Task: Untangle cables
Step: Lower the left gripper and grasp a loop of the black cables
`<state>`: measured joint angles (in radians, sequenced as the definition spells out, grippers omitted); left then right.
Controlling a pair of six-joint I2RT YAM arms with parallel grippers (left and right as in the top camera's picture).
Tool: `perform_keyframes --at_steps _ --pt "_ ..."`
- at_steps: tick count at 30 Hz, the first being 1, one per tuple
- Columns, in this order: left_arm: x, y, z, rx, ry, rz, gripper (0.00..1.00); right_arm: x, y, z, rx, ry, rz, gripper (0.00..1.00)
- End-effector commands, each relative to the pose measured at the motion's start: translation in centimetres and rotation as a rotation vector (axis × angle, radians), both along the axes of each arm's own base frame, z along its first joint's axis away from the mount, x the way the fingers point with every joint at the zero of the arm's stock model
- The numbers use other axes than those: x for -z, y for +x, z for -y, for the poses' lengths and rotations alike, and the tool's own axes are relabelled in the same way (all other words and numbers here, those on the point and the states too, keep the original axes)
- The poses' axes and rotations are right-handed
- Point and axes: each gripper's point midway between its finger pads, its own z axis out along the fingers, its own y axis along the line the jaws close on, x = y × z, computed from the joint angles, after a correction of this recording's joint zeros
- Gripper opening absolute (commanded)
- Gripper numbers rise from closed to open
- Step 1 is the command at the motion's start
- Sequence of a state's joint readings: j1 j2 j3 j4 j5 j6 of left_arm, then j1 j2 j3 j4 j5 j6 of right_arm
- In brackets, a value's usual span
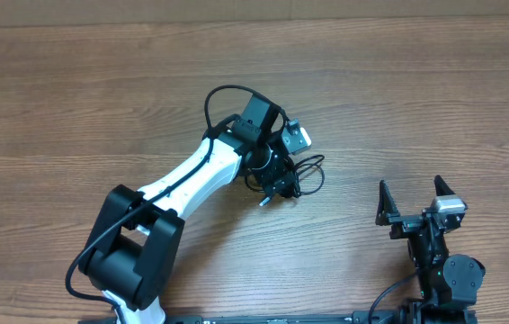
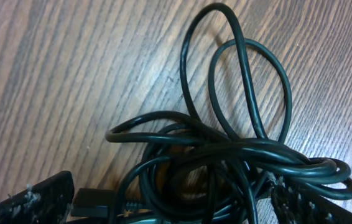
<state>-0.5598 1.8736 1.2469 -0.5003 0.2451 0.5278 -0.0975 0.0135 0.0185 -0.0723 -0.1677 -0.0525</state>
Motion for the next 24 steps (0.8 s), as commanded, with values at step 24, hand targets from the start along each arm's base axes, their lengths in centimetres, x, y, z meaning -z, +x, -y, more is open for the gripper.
perform_keyframes --at_steps 24 --pt "0.9 -2.0 2.2 0.08 -0.102 -0.083 1.0 0.2 0.0 0.1 0.005 -0.002 0.003 1.0"
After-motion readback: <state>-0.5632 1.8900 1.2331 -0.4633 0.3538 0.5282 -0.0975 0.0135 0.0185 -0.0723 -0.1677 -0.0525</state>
